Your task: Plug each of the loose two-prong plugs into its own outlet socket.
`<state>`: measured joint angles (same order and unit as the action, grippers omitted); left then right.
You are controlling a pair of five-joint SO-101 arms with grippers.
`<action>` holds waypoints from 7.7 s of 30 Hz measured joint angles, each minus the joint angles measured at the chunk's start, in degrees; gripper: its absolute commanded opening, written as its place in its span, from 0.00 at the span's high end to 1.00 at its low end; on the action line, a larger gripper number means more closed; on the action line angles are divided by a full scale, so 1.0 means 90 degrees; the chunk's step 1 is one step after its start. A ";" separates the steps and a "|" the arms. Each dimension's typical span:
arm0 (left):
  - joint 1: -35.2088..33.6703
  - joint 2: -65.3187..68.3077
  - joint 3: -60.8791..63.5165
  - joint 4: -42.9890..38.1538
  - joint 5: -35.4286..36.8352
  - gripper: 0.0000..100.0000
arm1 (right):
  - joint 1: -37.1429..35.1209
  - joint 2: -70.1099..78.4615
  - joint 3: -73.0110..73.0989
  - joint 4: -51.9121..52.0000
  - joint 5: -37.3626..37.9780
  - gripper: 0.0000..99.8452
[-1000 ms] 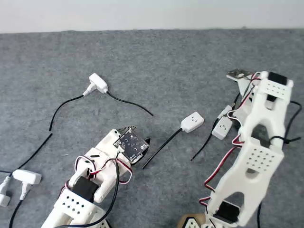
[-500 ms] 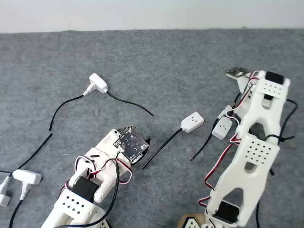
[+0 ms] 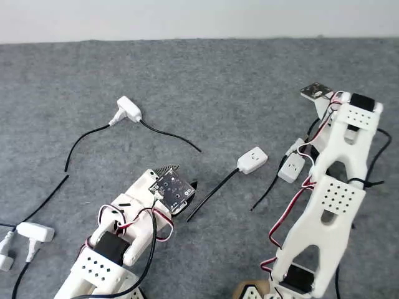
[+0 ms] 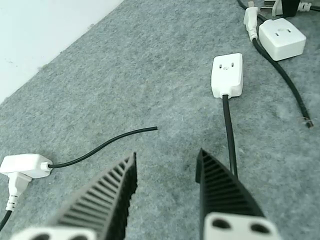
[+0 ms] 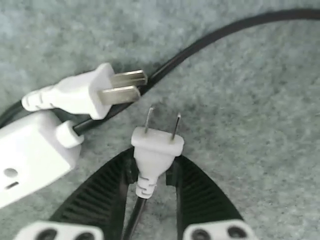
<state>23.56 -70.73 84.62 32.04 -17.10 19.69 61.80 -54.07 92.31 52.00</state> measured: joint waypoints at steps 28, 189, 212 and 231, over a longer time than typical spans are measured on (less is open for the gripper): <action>0.0000 0.0000 -0.0547 0.0195 0.0059 0.81 | -0.0967 -0.3595 -0.0107 0.0918 -0.0293 0.99; -0.0694 -0.0039 -0.1455 0.0830 0.0567 0.81 | -0.5431 -1.0628 1.1526 -0.1455 -0.2901 0.88; -0.1680 0.0010 -0.1055 0.0147 0.0479 0.81 | -0.6916 -0.8557 1.1214 -0.3214 -0.6603 0.88; -0.1866 -0.0020 -0.0791 -0.0645 0.0537 0.81 | -0.7033 -0.8518 1.0139 -0.1592 -0.7189 0.88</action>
<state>6.77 -70.90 77.49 26.24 -12.26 -43.60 -14.86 37.19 77.98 -12.70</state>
